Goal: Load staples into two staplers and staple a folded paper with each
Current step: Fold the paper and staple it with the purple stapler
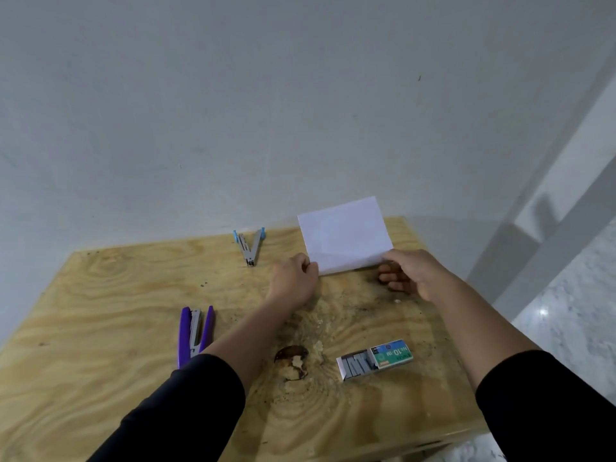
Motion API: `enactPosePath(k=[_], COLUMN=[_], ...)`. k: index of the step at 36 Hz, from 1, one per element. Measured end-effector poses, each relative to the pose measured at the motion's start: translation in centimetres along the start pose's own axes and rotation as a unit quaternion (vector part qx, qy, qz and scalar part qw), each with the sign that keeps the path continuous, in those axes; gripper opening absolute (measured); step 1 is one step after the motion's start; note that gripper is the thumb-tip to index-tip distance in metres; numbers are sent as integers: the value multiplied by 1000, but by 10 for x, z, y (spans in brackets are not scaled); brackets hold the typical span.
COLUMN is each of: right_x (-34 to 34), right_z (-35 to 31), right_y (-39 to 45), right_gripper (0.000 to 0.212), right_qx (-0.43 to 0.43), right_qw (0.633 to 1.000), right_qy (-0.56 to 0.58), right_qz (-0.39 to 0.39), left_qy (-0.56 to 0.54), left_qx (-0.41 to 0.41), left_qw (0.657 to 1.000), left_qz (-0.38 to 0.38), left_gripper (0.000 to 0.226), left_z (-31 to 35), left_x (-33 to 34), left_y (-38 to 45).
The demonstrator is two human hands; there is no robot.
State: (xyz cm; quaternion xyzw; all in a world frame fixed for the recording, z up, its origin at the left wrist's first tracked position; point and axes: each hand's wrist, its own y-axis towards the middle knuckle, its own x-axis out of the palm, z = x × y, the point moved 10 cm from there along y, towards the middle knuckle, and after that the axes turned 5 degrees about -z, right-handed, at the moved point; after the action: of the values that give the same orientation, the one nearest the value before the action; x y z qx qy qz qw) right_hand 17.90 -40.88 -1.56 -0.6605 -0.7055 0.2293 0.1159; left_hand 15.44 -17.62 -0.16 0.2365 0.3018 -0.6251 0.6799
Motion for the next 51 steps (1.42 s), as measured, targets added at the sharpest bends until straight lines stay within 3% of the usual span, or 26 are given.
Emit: enactPosePath(k=[3, 7, 9, 15, 19, 23, 26, 29, 34, 37, 43, 51], right_x=[-5, -6, -7, -8, -16, -19, -23, -26, -32, -32, -30, -29], right_z=[0, 0, 0, 1, 7, 1, 0, 3, 6, 5, 5, 4], right_y=[6, 8, 8, 4, -2, -8, -10, -14, -21, -19, -14, -9], right_gripper=[23, 13, 17, 34, 16, 9, 38, 36, 26, 31, 27, 45], right_qx=[-18, 0, 12, 8, 10, -3, -14, -5, 14, 29, 29, 15], right_qw=[998, 995, 993, 992, 987, 987, 988, 983, 950, 925, 899, 871], right_qy=[-31, -48, -57, 14, 35, -25, -29, -79, -240, -318, -384, -433], right_qz=[49, 85, 104, 126, 157, 159, 153, 166, 199, 207, 210, 231], left_qy=[-9, 2, 12, 33, 49, 45, 34, 30, 25, 23, 14, 4], left_qx=[-12, -16, -15, -5, 6, 1, -6, -12, -21, -29, -43, -33], left_qw=[1000, 1000, 999, 999, 998, 998, 998, 998, 998, 998, 997, 997], left_qz=[7, 20, 29, 40, 38, 45, 49, 46, 48, 50, 56, 75], left_gripper=[33, 37, 38, 38, 38, 37, 37, 35, 29, 26, 25, 19], left_z=[-2, 1, 3, 4, 7, 7, 5, 4, 4, 4, 2, 4], left_x=[4, 5, 5, 4, 5, 4, 3, 2, 3, 4, 4, 3], left_y=[-4, -7, -8, -8, -10, -12, -13, -12, -14, -13, -13, -17])
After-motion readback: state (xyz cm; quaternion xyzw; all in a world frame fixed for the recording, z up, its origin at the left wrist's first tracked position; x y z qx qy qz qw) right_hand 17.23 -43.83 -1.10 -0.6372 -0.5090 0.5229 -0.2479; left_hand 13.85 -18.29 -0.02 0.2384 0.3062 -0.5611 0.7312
